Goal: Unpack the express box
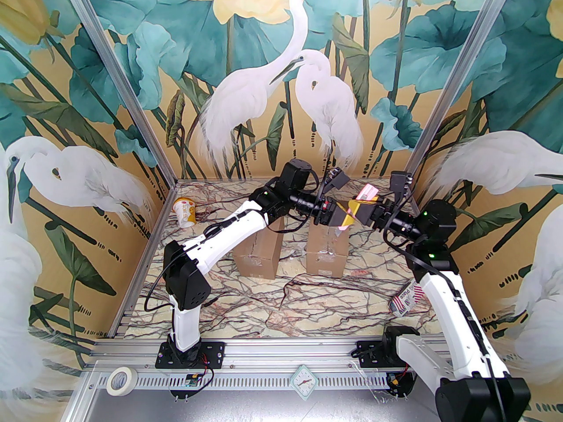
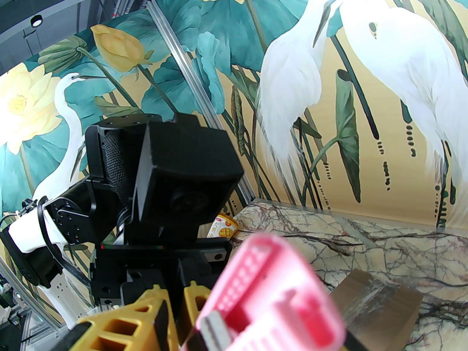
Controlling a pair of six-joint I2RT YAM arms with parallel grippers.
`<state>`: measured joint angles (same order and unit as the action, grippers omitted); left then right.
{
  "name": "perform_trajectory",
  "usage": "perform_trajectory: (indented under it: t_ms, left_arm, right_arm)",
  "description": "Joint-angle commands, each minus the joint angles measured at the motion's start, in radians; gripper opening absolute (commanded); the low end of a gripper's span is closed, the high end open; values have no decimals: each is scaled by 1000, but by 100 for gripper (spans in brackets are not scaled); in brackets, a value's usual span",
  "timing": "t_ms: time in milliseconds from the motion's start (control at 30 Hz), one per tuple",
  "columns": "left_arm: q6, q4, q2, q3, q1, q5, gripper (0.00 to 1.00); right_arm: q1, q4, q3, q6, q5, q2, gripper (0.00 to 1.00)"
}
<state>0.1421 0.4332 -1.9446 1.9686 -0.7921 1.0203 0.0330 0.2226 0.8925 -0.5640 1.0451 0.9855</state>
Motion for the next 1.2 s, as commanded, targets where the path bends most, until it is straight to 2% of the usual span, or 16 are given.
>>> perform_trajectory:
  t_ms: [0,333,533,733,800,867,933,967,1033,1100,1167]
  left_arm:
    - [-7,23,27,24,-7,37,11]
    - [-2,12,18,21,-12,47,12]
    - [-1,7,11,17,-12,49,11]
    - [-7,12,7,21,-7,29,13]
    - [-9,13,6,19,-6,18,17]
    - [-11,12,7,18,-4,1,31]
    - [-18,12,9,16,-2,-11,37]
    - [-21,10,14,13,-2,-24,45]
    - [-28,2,29,-2,4,-43,54]
    - [-38,-18,61,-35,15,-92,67]
    - [-46,-38,107,-91,29,-182,74]
  right_arm:
    - [1,87,-6,-25,49,18,36]
    - [1,218,-26,-81,40,72,38]
    - [1,301,-37,-139,71,105,24]
    - [2,273,-48,-98,65,101,19]
    - [2,265,-51,-86,60,99,17]
    - [1,257,-58,-68,50,89,16]
    - [1,234,-62,-40,34,76,15]
    - [1,217,-61,-21,25,68,14]
    - [2,190,-60,6,11,58,14]
    - [5,166,-60,30,-9,44,13]
    - [11,138,-60,53,-36,26,13]
